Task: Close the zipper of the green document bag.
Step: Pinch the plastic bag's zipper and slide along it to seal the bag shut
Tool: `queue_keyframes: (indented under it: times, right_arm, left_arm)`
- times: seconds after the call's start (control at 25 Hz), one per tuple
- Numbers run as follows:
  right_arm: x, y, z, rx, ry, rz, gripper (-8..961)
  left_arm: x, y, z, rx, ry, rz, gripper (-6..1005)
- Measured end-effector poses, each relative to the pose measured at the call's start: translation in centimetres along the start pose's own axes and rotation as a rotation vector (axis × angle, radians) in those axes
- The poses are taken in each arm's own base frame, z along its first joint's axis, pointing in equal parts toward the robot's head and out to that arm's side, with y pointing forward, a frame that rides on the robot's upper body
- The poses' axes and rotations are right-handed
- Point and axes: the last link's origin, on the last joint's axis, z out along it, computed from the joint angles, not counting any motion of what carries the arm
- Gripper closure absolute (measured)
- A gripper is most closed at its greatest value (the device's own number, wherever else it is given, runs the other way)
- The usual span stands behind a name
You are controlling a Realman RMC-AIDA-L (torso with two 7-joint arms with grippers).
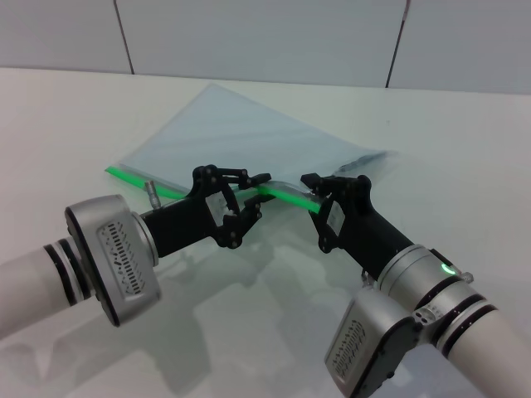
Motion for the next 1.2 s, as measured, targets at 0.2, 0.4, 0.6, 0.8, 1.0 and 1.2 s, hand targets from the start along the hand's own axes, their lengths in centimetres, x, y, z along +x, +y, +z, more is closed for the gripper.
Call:
queue_keyframes:
  times: [0.2, 0.4, 0.6, 0.8, 1.0, 1.2]
  right_arm:
    - [0.0, 0.01, 0.0, -0.001, 0.0, 0.0, 905]
    - [0.11, 0.05, -0.01, -0.003, 0.003, 0.008, 905]
    - [0.18, 0.06, -0.02, -0.003, 0.004, 0.008, 905]
    - [0.25, 0.13, -0.02, -0.009, 0.008, 0.01, 905]
    - [0.35, 0.15, -0.02, -0.01, 0.012, 0.012, 905]
    - [0.38, 0.15, -0.02, -0.01, 0.013, 0.011, 905]
  left_arm:
    - [0.04, 0.1, 0.03, -0.001, 0.0, 0.018, 817]
    - [0.18, 0.49, 0.0, -0.004, 0.004, 0.039, 819]
    - [0.29, 0.7, 0.03, -0.004, 0.007, 0.038, 821]
    - [0.25, 0.69, -0.05, 0.002, 0.004, 0.035, 824]
    - [0.25, 0.73, -0.11, 0.004, 0.004, 0.032, 830]
    - [0.25, 0.71, -0.12, 0.006, 0.004, 0.031, 907]
